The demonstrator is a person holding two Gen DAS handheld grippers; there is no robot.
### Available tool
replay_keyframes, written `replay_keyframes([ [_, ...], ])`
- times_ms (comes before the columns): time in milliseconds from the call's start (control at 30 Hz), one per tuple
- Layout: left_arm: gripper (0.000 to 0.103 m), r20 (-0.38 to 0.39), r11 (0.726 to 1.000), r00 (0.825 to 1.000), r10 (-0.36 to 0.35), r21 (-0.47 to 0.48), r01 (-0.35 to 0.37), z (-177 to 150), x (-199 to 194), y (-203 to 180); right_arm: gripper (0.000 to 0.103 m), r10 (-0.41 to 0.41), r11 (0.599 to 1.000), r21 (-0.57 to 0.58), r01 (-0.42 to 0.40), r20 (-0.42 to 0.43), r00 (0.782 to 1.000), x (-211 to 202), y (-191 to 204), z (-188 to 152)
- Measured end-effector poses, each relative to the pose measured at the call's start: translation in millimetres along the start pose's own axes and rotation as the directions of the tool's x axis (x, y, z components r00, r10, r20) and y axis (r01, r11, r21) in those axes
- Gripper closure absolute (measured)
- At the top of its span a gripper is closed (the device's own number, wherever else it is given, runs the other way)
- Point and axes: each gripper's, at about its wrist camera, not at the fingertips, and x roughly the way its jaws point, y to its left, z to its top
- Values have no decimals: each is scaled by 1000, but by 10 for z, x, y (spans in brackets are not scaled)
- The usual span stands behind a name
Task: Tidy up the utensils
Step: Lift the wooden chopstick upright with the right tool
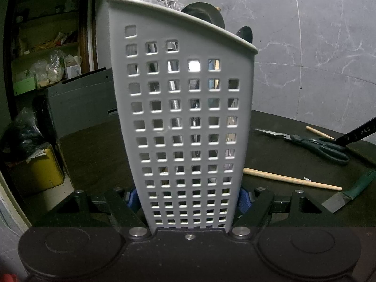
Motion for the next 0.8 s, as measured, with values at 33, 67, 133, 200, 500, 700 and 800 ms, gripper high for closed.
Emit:
replay_keyframes([
  [33,27,0,1000,1000,0,1,0,0,1,3,89,-6,1000,4,6,3,1000,-1,2,0],
  [67,27,0,1000,1000,0,1,0,0,2,3,89,-3,1000,12,3,7,1000,-3,-7,-8],
  [133,27,0,1000,1000,0,-1,0,1,1,3,89,-1,1000,25,1,15,1000,-20,-19,-38],
  [200,27,1,1000,1000,-1,-2,1,1,2,3,89,-1,1000,25,0,29,1000,-42,-7,-45],
  [500,27,0,1000,1000,-1,-1,1,0,1,7,89,69,995,-81,-60,110,992,-220,248,101],
  [700,27,2,1000,1000,-3,-3,3,6,4,8,89,57,998,-31,-55,68,996,-98,111,61],
  [800,26,1,1000,1000,-1,-1,1,2,2,8,89,54,999,-1,-54,50,997,-81,9,6],
])
